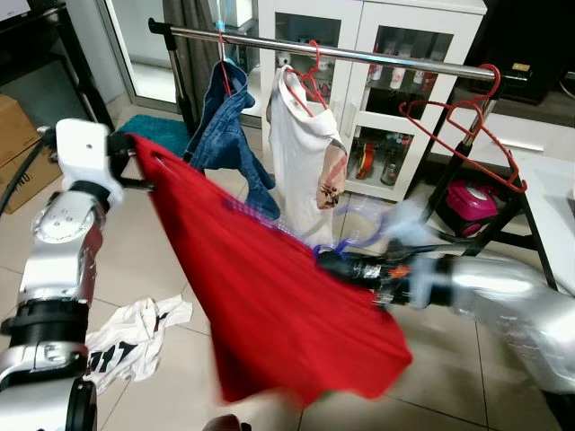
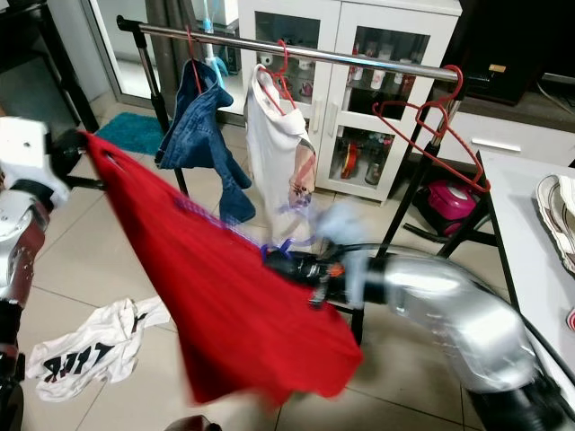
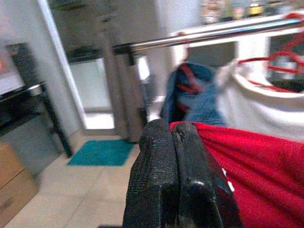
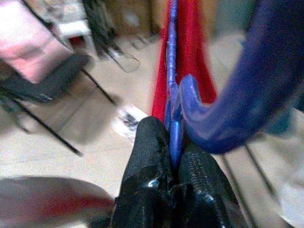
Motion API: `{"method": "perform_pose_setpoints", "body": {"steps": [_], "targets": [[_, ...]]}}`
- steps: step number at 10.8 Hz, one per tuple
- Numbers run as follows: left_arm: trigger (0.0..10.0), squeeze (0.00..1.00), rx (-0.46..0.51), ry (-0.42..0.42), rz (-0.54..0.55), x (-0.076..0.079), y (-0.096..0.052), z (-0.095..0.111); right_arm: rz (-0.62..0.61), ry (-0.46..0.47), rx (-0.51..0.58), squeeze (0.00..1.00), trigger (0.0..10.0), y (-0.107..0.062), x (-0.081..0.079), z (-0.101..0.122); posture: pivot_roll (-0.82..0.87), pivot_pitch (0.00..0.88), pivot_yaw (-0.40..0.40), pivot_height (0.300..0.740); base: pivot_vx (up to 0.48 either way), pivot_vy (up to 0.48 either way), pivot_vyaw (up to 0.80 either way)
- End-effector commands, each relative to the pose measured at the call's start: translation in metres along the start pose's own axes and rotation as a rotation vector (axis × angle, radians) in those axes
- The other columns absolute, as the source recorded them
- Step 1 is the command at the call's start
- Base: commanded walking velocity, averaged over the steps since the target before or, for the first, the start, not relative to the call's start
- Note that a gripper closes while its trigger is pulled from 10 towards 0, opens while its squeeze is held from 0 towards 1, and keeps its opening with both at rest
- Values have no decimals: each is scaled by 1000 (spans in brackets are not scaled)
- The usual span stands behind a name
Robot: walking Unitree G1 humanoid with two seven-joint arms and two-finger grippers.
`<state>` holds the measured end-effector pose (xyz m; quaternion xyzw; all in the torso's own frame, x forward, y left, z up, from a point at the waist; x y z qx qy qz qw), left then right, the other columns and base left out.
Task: Hang hanger
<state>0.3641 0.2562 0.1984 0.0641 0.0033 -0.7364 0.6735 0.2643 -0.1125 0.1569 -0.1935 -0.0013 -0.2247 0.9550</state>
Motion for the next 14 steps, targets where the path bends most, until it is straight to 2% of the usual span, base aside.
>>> {"method": "perform_pose_setpoints", "body": {"steps": [1, 2, 3, 4, 5, 6, 7, 8, 9, 10, 11, 12, 13, 14], "targets": [[0, 0, 52, 20, -72, 11, 6, 22, -104, 3, -95, 0, 0, 2, 14, -12, -70, 0, 43, 740, 0, 0, 0], [0, 0, 5, 54, -230, 46, 8, 15, -175, 24, -93, 0, 0, 13, 23, -9, -66, 0, 38, 740, 0, 0, 0], [0, 0, -53, 108, -385, 86, 5, -2, -206, 19, -67, 0, 0, 27, 27, 2, -64, 0, 31, 740, 0, 0, 0], [0, 0, -99, 167, -479, 117, 2, -18, -225, 17, -62, 0, 0, 42, 28, 12, -67, 0, 27, 740, 0, 0, 0], [0, 0, -111, 202, -512, 131, 1, -23, -127, -77, -193, 0, 0, 53, 13, 1, -71, 0, 27, 740, 0, 0, 0], [0, 0, -115, 240, -513, 132, 1, -23, -64, -148, -279, 0, 0, 54, 5, -10, -75, 0, 24, 740, 0, 0, 0], [0, 0, -122, 307, -485, 124, 4, -22, -14, -233, -398, 0, 0, 49, 3, -24, -75, 0, 17, 740, 0, 0, 0], [0, 0, -131, 346, -462, 115, 4, -22, 0, -258, -451, 0, 0, 44, 5, -34, -77, 0, 15, 740, 0, 0, 0], [0, 0, -153, 397, -429, 101, 4, -24, -39, -296, -517, 0, 0, 32, 17, -37, -78, 0, 15, 740, 0, 0, 0], [0, 0, -180, 441, -396, 86, 2, -26, -66, -252, -491, 0, 0, 19, 26, -31, -76, 0, 13, 740, 0, 0, 0], [0, 0, -193, 464, -379, 79, 1, -27, -78, -229, -463, 0, 0, 12, 31, -26, -76, 0, 13, 740, 0, 0, 0], [0, 0, -228, 493, -326, 59, -2, -31, -6, -132, -278, 0, 0, -3, 29, -8, -79, 0, 15, 740, 0, 0, 0], [0, 0, -241, 497, -288, 46, -3, -32, 73, -148, -193, 0, 0, -14, 23, -1, -84, 0, 19, 740, 0, 0, 0], [0, 0, -227, 419, -203, 26, -2, -27, 208, -116, -108, 0, 0, -33, 9, 3, -86, 0, 22, 740, 0, 0, 0]]}}
Point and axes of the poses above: a point about 5 cm out from each wrist's last joint towards the gripper, its own y axis pointing out of the wrist towards the gripper, its own z axis along the axis of the wrist's last joint, x = y × z, the point moved 2 cm from there along y, pointing out of the wrist towards the gripper, and after that the axes turned 7 degrees about -y, right-handed, at the moved point
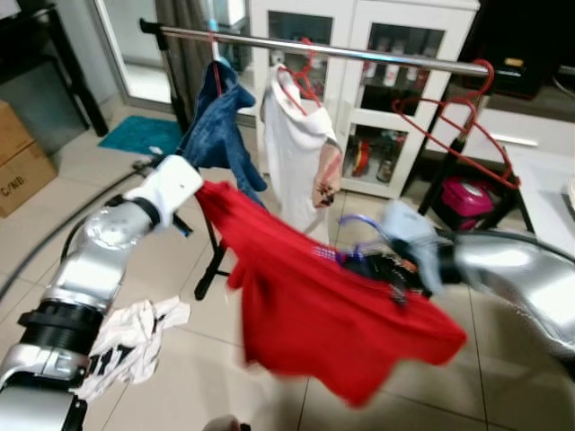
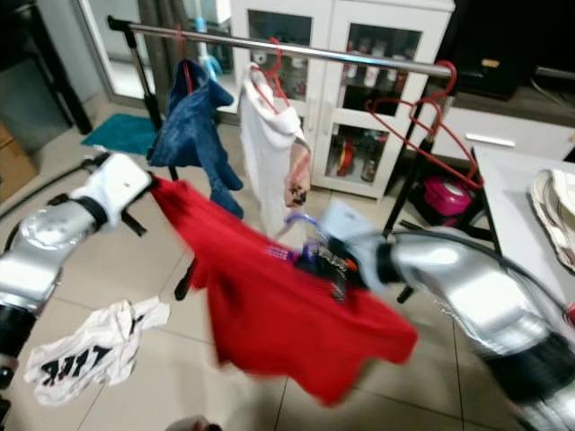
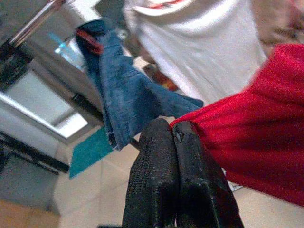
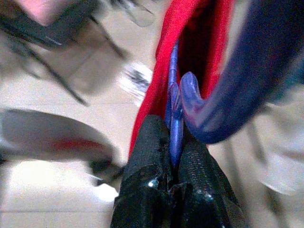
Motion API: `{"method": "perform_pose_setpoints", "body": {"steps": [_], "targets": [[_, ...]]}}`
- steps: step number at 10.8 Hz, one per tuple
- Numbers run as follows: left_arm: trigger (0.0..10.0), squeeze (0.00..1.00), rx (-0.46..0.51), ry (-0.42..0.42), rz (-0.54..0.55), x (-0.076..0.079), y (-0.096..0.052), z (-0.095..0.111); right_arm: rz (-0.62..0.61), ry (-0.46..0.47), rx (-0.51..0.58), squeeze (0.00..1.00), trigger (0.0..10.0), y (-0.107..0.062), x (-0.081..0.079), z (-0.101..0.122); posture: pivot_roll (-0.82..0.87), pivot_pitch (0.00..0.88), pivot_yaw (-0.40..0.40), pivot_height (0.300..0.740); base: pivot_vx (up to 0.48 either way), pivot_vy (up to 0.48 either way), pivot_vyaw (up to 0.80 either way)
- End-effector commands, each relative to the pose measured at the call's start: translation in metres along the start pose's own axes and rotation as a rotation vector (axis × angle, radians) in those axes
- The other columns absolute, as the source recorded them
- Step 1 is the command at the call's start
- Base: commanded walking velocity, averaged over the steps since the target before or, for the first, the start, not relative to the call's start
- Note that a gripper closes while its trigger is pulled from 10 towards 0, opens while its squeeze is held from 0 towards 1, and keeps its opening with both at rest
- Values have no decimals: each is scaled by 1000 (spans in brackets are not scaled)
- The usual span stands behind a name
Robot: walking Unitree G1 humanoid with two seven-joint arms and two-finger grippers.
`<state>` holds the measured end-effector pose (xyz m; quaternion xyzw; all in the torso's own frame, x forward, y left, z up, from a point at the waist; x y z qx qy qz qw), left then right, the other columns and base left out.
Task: Hang hanger
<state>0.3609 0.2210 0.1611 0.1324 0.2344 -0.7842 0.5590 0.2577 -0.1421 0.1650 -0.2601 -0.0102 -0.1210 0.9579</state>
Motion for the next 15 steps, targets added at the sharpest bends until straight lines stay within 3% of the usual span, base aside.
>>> {"method": "perform_pose_setpoints", "body": {"steps": [1, 2, 3, 5, 6, 7, 8, 9, 10, 12, 13, 15], "targets": [[0, 0, 22, -103, 141, -34, -8, -2, 62, 39, 112, 0, 0, -16, -7, 11, -88, 0, 24, 740, 0, 0, 0], [0, 0, 35, -152, 174, -42, -10, -2, 49, 71, 175, 0, 0, -20, -6, 15, -90, 0, 31, 740, 0, 0, 0], [0, 0, 76, -197, 165, -43, -9, 3, -134, 87, 143, 0, 0, -18, 14, 7, -94, 0, 37, 740, 0, 0, 0], [0, 0, 97, -205, 127, -35, -5, 6, -322, 126, 224, 0, 0, -21, 37, 11, -95, 0, 39, 740, 0, 0, 0], [0, 0, 184, -281, 77, -27, -1, 23, -206, -38, -22, 0, 0, -6, 18, -5, -95, 0, 39, 740, 0, 0, 0], [0, 0, 234, -272, 7, -14, 5, 39, -179, -62, -179, 0, 0, 10, 13, -24, -94, 0, 35, 740, 0, 0, 0], [0, 0, 252, -262, -31, -6, 8, 47, -222, -19, -183, 0, 0, 21, 17, -26, -94, 0, 35, 740, 0, 0, 0], [0, 0, 247, -227, -66, 4, 13, 50, -315, 38, -146, 0, 0, 39, 28, -21, -97, 0, 37, 740, 0, 0, 0], [0, 0, 231, -197, -75, 7, 13, 48, -380, 56, -138, 0, 0, 42, 35, -19, -97, 0, 37, 740, 0, 0, 0], [0, 0, 168, -105, -101, 11, 10, 38, -555, 61, -174, 0, 0, 32, 56, -20, -104, 0, 36, 740, 0, 0, 0], [0, 0, 96, -4, -73, 6, 9, 27, -503, 68, -148, 0, 0, 28, 52, -16, -104, 0, 33, 740, 0, 0, 0], [0, 0, 33, 52, -50, 1, 8, 16, -451, 31, -125, 0, 0, 22, 50, -10, -100, 0, 28, 740, 0, 0, 0]]}}
Point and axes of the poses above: a point about 5 cm out from each wrist's last joint towards the gripper, its own y axis pointing out of the wrist towards the gripper, its own z axis along the axis of the wrist's last joint, x = y × z, the point moved 2 cm from there along y, pointing out of the wrist towards the gripper, and after that the axes turned 7 degrees about -y, right-handed, at the moved point
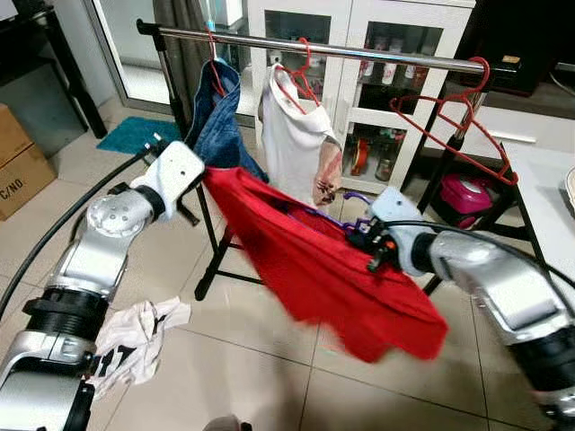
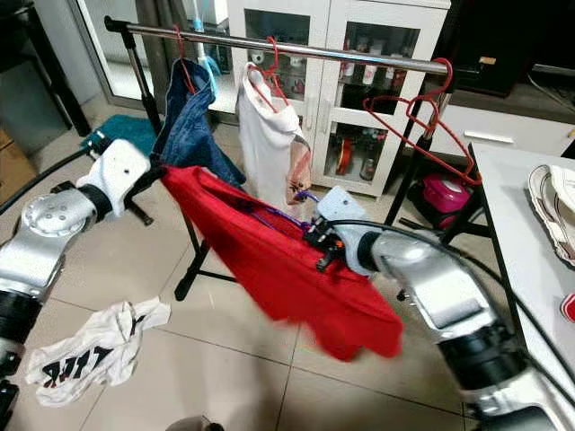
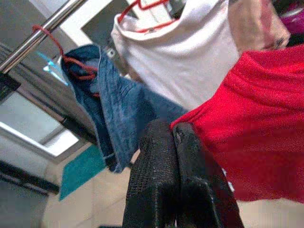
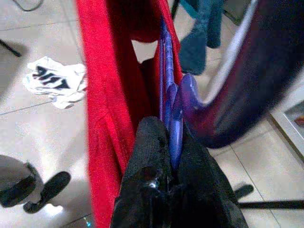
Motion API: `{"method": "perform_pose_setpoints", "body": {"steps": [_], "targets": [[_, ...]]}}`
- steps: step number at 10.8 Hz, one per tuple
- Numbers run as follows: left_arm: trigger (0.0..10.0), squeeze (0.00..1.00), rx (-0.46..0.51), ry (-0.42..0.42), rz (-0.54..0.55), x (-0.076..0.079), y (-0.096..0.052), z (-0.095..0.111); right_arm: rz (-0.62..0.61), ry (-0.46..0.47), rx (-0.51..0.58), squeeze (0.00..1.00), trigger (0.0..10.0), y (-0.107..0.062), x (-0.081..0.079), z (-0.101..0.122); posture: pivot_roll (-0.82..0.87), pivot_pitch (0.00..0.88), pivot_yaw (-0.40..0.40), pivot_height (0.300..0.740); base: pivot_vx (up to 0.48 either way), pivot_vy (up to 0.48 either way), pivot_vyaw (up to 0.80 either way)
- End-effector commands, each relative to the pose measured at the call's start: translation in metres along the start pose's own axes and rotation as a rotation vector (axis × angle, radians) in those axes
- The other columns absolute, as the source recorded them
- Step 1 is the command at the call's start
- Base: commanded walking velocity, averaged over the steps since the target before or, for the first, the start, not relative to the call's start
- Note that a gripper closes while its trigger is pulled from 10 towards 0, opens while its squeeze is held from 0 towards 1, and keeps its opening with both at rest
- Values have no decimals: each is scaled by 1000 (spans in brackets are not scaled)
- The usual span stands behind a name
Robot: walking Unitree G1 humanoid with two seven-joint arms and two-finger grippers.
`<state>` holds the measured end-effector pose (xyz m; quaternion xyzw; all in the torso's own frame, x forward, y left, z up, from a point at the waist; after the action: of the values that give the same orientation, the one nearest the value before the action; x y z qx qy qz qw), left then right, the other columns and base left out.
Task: Hang hanger
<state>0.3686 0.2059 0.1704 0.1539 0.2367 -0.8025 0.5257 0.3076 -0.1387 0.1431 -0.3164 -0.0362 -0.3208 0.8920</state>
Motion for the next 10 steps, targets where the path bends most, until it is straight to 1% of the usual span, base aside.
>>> {"method": "perform_pose_setpoints", "body": {"steps": [1, 2, 3, 4, 5, 6, 7, 8, 9, 10], "targets": [[0, 0, -39, 33, 56, -13, -5, -6, 17, -13, 34, 0, 0, -11, 3, 6, -98, 0, 24, 740, 0, 0, 0], [0, 0, -73, 68, 123, -28, -10, -13, 91, -7, 88, 0, 0, -23, 0, 11, -96, 0, 23, 740, 0, 0, 0], [0, 0, -109, 97, 173, -43, -15, -19, 155, 10, 163, 0, 0, -36, -3, 17, -98, 0, 24, 740, 0, 0, 0], [0, 0, -127, 104, 194, -49, -18, -23, 177, 5, 193, 0, 0, -44, -3, 18, -100, 0, 25, 740, 0, 0, 0], [0, 0, -152, 92, 231, -59, -22, -29, 289, 46, 322, 0, 0, -59, -12, 28, -100, 0, 26, 740, 0, 0, 0], [0, 0, -169, 69, 255, -66, -24, -35, 350, 92, 421, 0, 0, -71, -16, 35, -100, 0, 26, 740, 0, 0, 0], [0, 0, -150, 19, 209, -57, -21, -38, 270, 184, 530, 0, 0, -69, -3, 44, -101, 0, 27, 740, 0, 0, 0], [0, 0, -63, -77, 92, -34, -14, -29, 134, 247, 581, 0, 0, -59, 11, 52, -101, 0, 27, 740, 0, 0, 0], [0, 0, 61, -216, -91, 4, -7, -11, -21, 343, 633, 0, 0, -45, 23, 59, -101, 0, 27, 740, 0, 0, 0], [0, 0, 135, -278, -282, 42, -7, 6, -135, 403, 640, 0, 0, -31, 27, 61, -101, 0, 27, 740, 0, 0, 0]]}}
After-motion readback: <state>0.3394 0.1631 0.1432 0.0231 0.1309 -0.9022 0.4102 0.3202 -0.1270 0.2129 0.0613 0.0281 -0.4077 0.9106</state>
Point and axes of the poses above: a point about 5 cm out from each wrist's last joint towards the gripper, its own y axis pointing out of the wrist towards the gripper, its own z axis along the axis of the wrist's last joint, x = y × z, the point moved 2 cm from there along y, pointing out of the wrist towards the gripper, and after that the axes turned 7 degrees about -y, right-handed, at the moved point
